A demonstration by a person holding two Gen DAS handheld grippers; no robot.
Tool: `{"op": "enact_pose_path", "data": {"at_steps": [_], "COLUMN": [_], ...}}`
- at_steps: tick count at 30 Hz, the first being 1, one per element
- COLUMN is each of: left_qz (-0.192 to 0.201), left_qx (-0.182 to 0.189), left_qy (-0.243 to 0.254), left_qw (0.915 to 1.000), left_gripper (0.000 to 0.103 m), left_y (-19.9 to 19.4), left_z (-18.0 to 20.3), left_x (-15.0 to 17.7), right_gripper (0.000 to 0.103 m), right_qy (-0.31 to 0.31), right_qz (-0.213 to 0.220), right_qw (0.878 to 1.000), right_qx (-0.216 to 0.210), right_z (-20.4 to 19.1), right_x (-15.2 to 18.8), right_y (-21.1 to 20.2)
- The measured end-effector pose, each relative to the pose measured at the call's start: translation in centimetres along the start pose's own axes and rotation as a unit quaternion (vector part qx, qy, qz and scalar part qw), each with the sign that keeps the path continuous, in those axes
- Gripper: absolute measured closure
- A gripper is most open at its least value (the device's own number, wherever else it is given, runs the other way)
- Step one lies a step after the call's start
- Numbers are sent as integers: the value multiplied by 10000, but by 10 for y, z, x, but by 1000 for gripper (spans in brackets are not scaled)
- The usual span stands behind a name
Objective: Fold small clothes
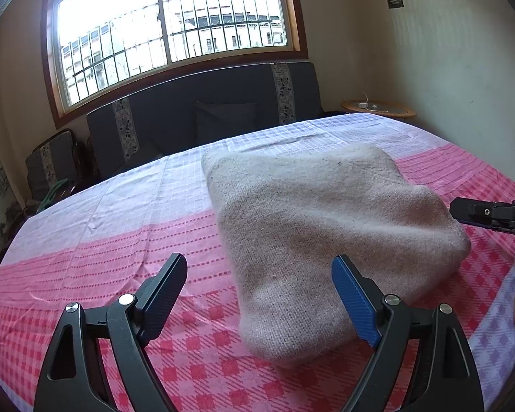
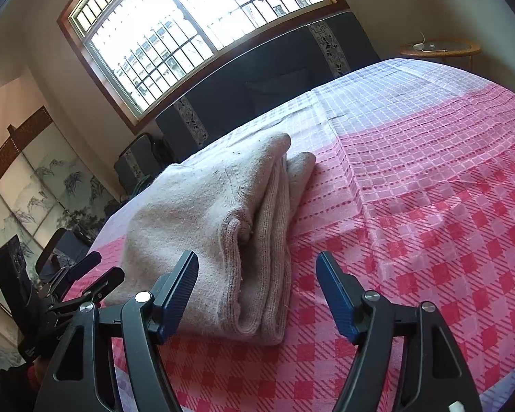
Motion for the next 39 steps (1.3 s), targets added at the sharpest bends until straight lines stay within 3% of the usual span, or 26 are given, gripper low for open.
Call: {"op": "enact_pose_path", "data": {"at_steps": [12, 18, 23, 26, 28, 35, 37, 39], "left_qz": [-33, -446, -1000, -1366, -1696, -2187, -2321, -2260], "left_qx": [54, 867, 1935, 2783, 3163, 3926, 3943, 3923], "left_qy": [-133, -375, -979, -1455, -1625, -1977, -1897, -1743], "left_qw": [9999, 9945, 9711, 9395, 9191, 8711, 8687, 8744], "left_gripper": [16, 16, 16, 17, 17, 17, 17, 17], "left_y": [13, 34, 64, 85, 102, 138, 145, 145], "left_z": [-13, -26, -37, -40, -37, -26, -20, -13], "left_x": [-13, -20, -26, -28, -29, -31, -28, -30], "right_gripper": [26, 26, 26, 26, 25, 22, 22, 20], "right_qy": [70, 196, 247, 342, 424, 457, 428, 471], "right_qz": [49, 105, 93, 101, 126, 169, 133, 17], "right_qw": [9999, 9996, 9994, 9990, 9986, 9982, 9983, 9978], "right_qx": [-70, -161, -207, -261, -303, -352, -370, -461], "right_z": [2, 3, 4, 8, 12, 13, 11, 10], "right_x": [-1, -1, -1, -3, -3, -5, -5, -4], "right_y": [-3, -4, -3, -3, -3, -2, -1, 3]}}
Point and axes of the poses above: each gripper's, at about its wrist camera, not at the fingertips, and y roughly the way its jaws point, z to its right, x to its underside, the point moved 7 cm from there along y, roughly the way its jaws point, and after that the axes turned 14 degrees about -x, right-handed, at the moved point
